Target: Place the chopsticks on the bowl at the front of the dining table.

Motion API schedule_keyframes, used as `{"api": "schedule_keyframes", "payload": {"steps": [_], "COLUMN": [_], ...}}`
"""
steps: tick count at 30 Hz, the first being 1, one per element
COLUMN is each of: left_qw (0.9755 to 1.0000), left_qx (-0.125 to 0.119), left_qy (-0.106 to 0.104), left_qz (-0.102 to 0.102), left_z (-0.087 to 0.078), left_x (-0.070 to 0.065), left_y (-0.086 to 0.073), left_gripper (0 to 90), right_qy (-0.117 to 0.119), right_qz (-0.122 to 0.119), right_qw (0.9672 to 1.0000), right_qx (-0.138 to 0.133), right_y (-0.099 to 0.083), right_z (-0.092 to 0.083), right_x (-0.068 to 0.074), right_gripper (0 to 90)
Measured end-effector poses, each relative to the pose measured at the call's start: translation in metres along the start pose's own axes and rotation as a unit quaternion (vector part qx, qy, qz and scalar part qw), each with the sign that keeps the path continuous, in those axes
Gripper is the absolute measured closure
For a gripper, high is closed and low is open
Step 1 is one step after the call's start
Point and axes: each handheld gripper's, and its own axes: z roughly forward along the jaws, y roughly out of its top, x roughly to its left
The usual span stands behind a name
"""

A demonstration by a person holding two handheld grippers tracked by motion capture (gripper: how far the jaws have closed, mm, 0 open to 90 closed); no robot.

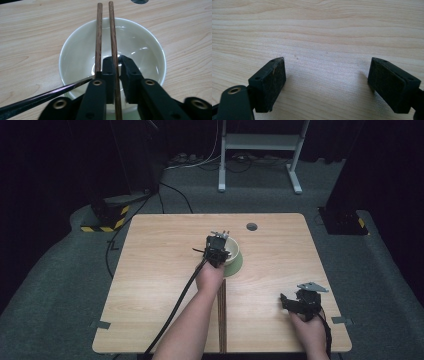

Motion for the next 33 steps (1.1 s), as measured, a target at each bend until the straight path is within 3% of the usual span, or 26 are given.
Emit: {"api": "schedule_keyframes", "payload": {"steps": [3, 7, 10, 19, 21, 22, 23, 27, 33], "left_qw": [0.9999, 0.9996, 0.9988, 0.9951, 0.9939, 0.9936, 0.9932, 0.9924, 0.9919], "left_qx": [-0.01, -0.02, -0.042, -0.079, -0.093, -0.093, -0.099, -0.1, -0.094], "left_qy": [-0.005, -0.016, -0.025, -0.052, -0.054, -0.057, -0.059, -0.066, -0.078], "left_qz": [0.0, 0.015, 0.003, 0.027, 0.026, 0.03, 0.02, 0.028, 0.036], "left_z": [-0.003, -0.014, -0.023, -0.063, -0.071, -0.075, -0.078, -0.088, -0.093], "left_x": [-0.002, -0.003, -0.005, 0.006, 0.011, 0.015, 0.018, 0.033, 0.051], "left_y": [0.001, 0.006, 0.01, 0.019, 0.018, 0.018, 0.018, 0.013, -0.004], "left_gripper": [74.3, 70.0, 68.9, 74.1, 75.2, 76.7, 78.2, 81.3, 84.2], "right_qy": [0.0, 0.001, 0.0, -0.002, 0.0, 0.002, 0.006, 0.019, 0.039], "right_qz": [0.0, 0.0, 0.0, -0.006, -0.001, -0.002, -0.009, -0.021, -0.04], "right_qw": [1.0, 1.0, 1.0, 1.0, 1.0, 0.9999, 0.9998, 0.9994, 0.9984], "right_qx": [0.0, 0.001, 0.0, -0.005, -0.006, -0.01, -0.014, -0.021, -0.012], "right_y": [0.0, 0.0, 0.0, 0.0, -0.001, -0.002, -0.003, -0.005, -0.003], "right_z": [0.0, 0.0, 0.0, -0.001, -0.001, -0.002, -0.004, -0.007, -0.012], "right_x": [0.0, 0.0, 0.0, -0.001, -0.001, 0.0, 0.0, 0.003, 0.008], "right_gripper": [14.6, 14.6, 14.6, 18.7, 21.8, 27.8, 32.3, 46.5, 56.6]}}
